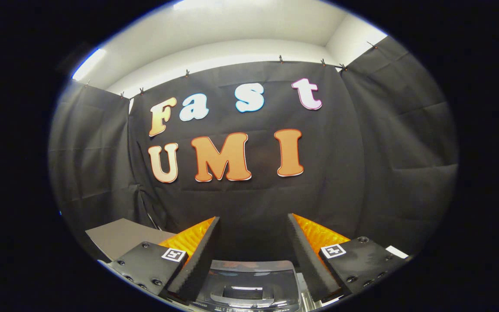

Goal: Put the clothes into the washing machine and then close the washing machine lid.

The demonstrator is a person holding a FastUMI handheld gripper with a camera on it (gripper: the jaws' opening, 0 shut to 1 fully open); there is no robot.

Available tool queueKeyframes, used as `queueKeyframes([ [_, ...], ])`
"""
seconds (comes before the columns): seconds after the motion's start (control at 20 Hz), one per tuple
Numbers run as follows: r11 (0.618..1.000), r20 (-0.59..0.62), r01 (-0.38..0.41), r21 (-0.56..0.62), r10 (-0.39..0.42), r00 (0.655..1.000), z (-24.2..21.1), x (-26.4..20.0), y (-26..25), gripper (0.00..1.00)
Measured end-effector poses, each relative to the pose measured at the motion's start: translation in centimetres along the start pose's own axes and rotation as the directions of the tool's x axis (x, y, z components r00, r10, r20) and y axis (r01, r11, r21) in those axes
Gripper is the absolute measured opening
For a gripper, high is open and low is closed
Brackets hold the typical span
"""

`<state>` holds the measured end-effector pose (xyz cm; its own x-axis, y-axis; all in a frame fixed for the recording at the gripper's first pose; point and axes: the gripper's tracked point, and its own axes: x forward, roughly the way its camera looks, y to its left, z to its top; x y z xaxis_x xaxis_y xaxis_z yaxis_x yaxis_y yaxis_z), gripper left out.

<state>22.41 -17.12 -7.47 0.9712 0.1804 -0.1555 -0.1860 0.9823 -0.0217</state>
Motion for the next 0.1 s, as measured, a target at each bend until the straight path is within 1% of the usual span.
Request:
queueKeyframes([
  [0.1, 1.0, 0.034, 0.016, -0.022, -0.015, 0.999, 1.01, -0.75, -0.26, 0.98],
])
